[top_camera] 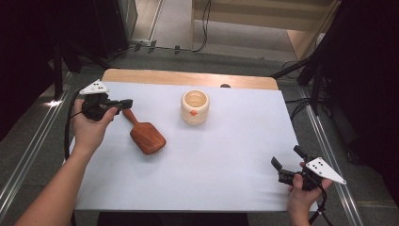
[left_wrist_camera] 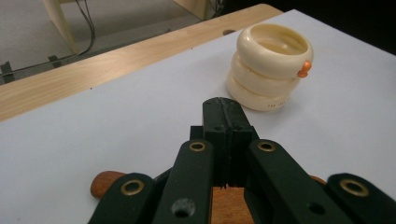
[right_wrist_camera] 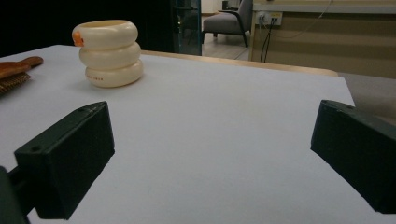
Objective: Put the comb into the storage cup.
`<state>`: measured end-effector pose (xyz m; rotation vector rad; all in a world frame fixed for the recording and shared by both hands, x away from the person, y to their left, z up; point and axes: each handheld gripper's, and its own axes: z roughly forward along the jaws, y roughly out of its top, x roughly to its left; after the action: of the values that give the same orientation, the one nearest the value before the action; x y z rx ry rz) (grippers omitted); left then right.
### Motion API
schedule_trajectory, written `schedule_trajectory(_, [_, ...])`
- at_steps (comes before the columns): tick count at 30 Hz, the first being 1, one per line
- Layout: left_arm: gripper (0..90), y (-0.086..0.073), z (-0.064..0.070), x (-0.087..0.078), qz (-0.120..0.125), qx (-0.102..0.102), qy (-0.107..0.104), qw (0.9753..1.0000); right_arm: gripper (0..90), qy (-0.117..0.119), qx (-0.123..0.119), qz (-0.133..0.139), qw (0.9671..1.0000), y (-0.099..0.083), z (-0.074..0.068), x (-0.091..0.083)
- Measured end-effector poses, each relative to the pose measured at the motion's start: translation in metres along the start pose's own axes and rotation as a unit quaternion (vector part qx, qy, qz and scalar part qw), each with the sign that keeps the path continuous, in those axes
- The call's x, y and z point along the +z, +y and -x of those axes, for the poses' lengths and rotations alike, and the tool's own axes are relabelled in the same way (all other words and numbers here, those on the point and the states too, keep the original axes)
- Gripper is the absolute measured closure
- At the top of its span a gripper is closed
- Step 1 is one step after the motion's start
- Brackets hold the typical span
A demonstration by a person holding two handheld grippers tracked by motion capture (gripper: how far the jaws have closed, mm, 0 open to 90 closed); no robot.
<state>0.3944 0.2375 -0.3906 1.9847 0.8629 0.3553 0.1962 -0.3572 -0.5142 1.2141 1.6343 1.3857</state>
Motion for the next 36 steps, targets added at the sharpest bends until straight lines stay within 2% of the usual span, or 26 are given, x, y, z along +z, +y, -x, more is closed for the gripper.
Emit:
schedule_trajectory(5, [90.0, 0.003, -0.004, 0.01, -0.016, 0.003, -0.006, 0.9999, 0.0, 0.0, 0.002, -0.002, 1.0, 0.0, 0.0, 0.0])
schedule_trajectory(6, [90.0, 0.003, -0.007, 0.015, -0.017, -0.005, -0.014, 0.9997, 0.0, 0.0, 0.001, -0.003, 1.0, 0.0, 0.0, 0.0])
schedule_trajectory(12, [90.0, 0.001, -0.013, 0.025, -0.034, -0.009, -0.011, 0.9993, 0.0, -0.002, 0.001, -0.002, 1.0, 0.0, 0.0, 0.001])
schedule_trajectory(13, [90.0, 0.0, -0.017, 0.031, -0.045, -0.015, -0.01, 0.9988, 0.0, -0.002, 0.002, -0.002, 1.0, 0.0, 0.0, 0.0])
schedule_trajectory(20, [90.0, 0.001, -0.027, 0.048, -0.082, -0.016, -0.006, 0.9965, 0.0, -0.002, 0.0, -0.001, 1.0, 0.0, 0.001, 0.001])
schedule_trajectory(23, [90.0, 0.002, -0.029, 0.053, -0.085, -0.019, -0.007, 0.9962, 0.0, -0.001, 0.002, -0.002, 1.0, 0.0, 0.001, 0.001])
schedule_trajectory(26, [90.0, 0.001, -0.031, 0.057, -0.093, -0.019, 0.001, 0.9955, 0.0, -0.001, 0.001, -0.001, 1.0, 0.0, 0.001, 0.001])
schedule_trajectory(29, [90.0, -0.001, -0.035, 0.063, -0.106, -0.021, 0.007, 0.9941, 0.0, -0.001, 0.001, -0.001, 1.0, 0.0, 0.001, 0.001])
schedule_trajectory(30, [90.0, -0.002, -0.036, 0.066, -0.119, -0.018, 0.011, 0.9927, 0.0, 0.0, 0.002, -0.002, 1.0, 0.0, 0.001, 0.001])
schedule_trajectory(31, [90.0, -0.002, -0.036, 0.066, -0.119, -0.018, 0.011, 0.9927, 0.0, 0.0, 0.002, -0.002, 1.0, 0.0, 0.001, 0.002])
schedule_trajectory(34, [90.0, -0.003, -0.036, 0.072, -0.139, -0.008, 0.02, 0.9901, 0.0, 0.001, 0.004, -0.003, 1.0, 0.0, 0.001, 0.001])
schedule_trajectory(36, [90.0, -0.003, -0.036, 0.075, -0.143, -0.006, 0.022, 0.9894, 0.0, 0.002, 0.004, -0.004, 1.0, 0.0, 0.001, 0.002])
